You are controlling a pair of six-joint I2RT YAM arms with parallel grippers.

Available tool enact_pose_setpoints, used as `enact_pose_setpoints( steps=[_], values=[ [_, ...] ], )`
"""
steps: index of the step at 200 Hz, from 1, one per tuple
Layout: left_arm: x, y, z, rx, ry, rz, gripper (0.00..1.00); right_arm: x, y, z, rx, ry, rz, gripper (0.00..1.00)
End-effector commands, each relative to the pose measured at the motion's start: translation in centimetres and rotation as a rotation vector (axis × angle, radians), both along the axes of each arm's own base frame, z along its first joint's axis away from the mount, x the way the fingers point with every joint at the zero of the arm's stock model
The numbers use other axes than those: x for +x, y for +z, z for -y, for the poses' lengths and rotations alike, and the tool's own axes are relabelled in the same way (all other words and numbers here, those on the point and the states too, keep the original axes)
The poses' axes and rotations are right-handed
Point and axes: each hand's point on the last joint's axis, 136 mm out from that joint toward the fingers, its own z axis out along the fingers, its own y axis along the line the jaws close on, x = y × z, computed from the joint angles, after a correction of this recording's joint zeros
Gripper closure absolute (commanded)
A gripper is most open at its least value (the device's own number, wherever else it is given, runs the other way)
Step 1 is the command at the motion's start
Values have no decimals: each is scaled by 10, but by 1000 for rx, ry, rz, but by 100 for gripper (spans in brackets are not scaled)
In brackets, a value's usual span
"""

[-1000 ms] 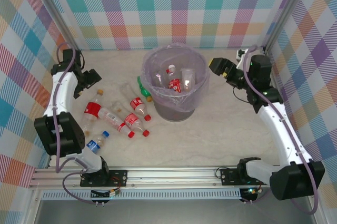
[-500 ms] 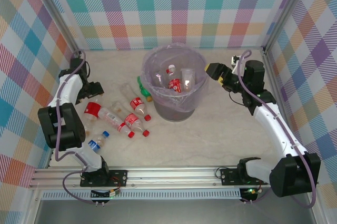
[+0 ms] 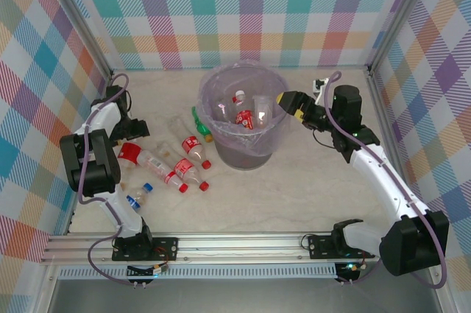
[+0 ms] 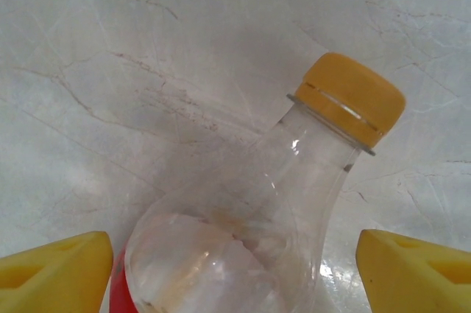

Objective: Put the plastic bottles in the bin

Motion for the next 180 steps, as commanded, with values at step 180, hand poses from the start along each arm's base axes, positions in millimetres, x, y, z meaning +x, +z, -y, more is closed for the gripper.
enact_pose_setpoints(
  steps=[180],
  values=[
    [26,55,-19,137,3,126,38,1,12,0,-20,-13,40,1]
  ],
)
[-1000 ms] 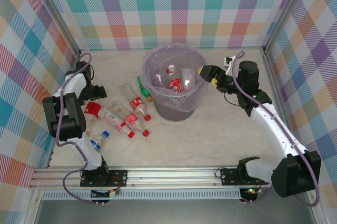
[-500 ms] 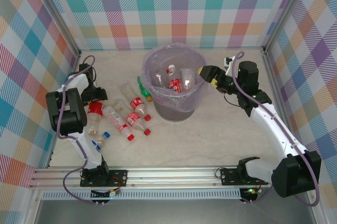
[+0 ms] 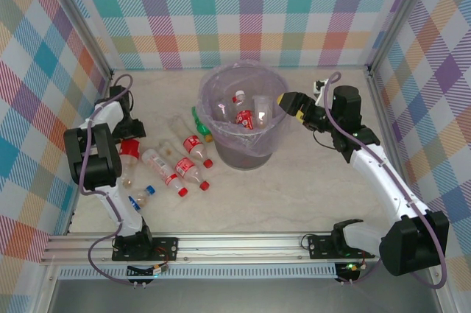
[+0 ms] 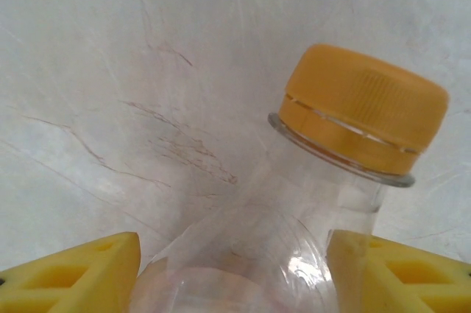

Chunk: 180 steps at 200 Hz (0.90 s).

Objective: Put the plastic bottles in the bin

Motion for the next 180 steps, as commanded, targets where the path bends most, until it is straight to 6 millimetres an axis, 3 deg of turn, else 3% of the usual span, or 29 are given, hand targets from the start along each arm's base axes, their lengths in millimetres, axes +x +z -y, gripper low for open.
enact_pose_setpoints(
  steps=[1,40,53,72,105,126,144,166,180],
  values=[
    [11,65,-5,56,12,135,38,0,18,-3,4,9,57,1],
    [10,133,10,-21,70,342,38,-2,21,-7,5,32,67,1],
    [7,165,21,-54,72,443,40,-3,23,-7,6,37,73,1],
    [1,227,47,-78,41,645,43,-2,23,-8,6,41,75,1],
    [-22,341,113,-237,-42,989,49,-4,26,-7,-2,39,86,1],
    [-43,408,145,-391,-59,1229,61,-5,30,-8,13,42,99,1],
    [-64,456,162,-532,-57,1449,69,-6,29,-9,15,48,93,1],
    [-73,485,187,-662,-108,1545,75,-8,32,-9,20,45,101,1],
    [-68,490,218,-739,-178,1532,78,-9,33,-10,27,47,104,1]
  ],
)
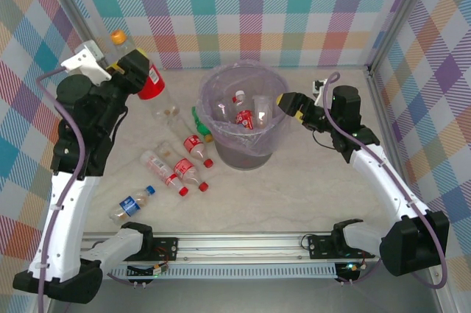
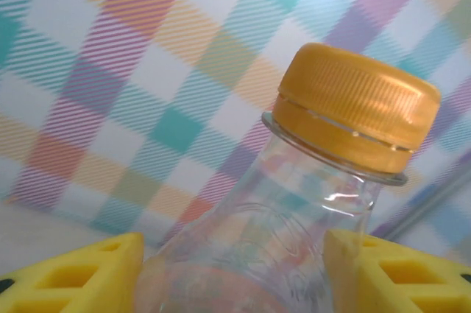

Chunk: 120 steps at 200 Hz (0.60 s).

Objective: Put the plastic bottles in the bin

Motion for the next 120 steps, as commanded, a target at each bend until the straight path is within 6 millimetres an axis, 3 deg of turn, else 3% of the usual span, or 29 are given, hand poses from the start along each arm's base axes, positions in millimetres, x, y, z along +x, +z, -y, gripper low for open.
enact_pose_setpoints(
  steps=[1,29,59,90,120],
  values=[
    [10,31,37,-124,-120,120,78,-6,31,-6,32,28,92,1],
    [25,27,114,-73,-278,129,84,-7,32,-11,40,39,97,1],
    [44,12,179,-37,-393,148,96,-7,31,-16,34,47,96,1],
    [68,-35,217,19,-438,24,100,-8,32,-17,25,43,101,1],
    [75,-73,231,-24,-459,-81,100,-7,31,-16,15,36,103,0]
  ],
)
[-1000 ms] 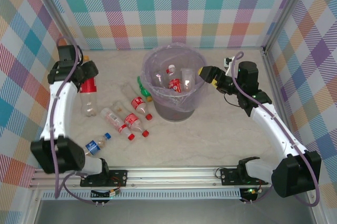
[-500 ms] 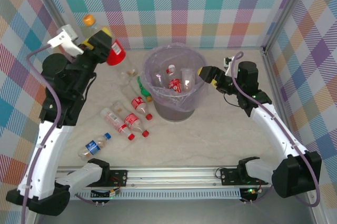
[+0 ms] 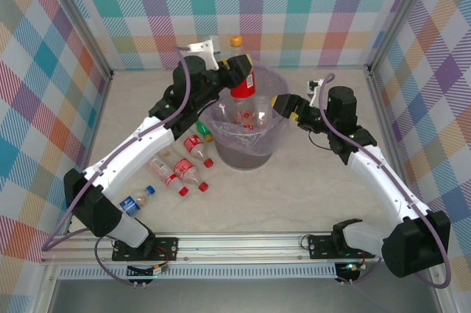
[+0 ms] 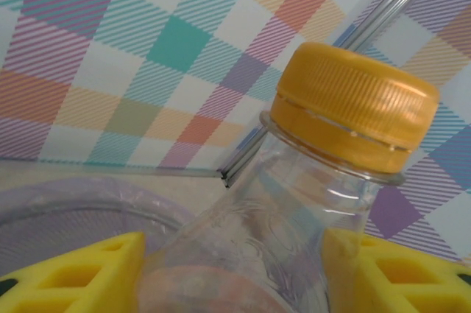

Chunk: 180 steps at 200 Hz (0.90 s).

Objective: Put the plastic bottles in the bin

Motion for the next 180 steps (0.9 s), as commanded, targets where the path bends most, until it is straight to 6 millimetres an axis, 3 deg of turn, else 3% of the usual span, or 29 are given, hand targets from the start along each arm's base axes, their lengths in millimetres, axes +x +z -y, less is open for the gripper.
enact_pose_setpoints(
  steps=[1,23,72,90,124,180],
  values=[
    [-8,23,3,-90,-21,29,100,0,25,0,11,-5,77,1],
    [-5,4,5,-120,-17,-22,100,2,23,-2,9,2,72,1],
    [1,5,7,-218,-6,5,100,4,22,-5,12,13,71,0],
    [6,-3,14,-231,-19,-33,100,5,22,-6,11,15,74,0],
    [13,-41,28,-187,-46,-150,100,5,21,-6,6,13,73,0],
    [11,-102,36,-47,-64,-321,100,7,19,-6,1,13,70,0]
  ],
)
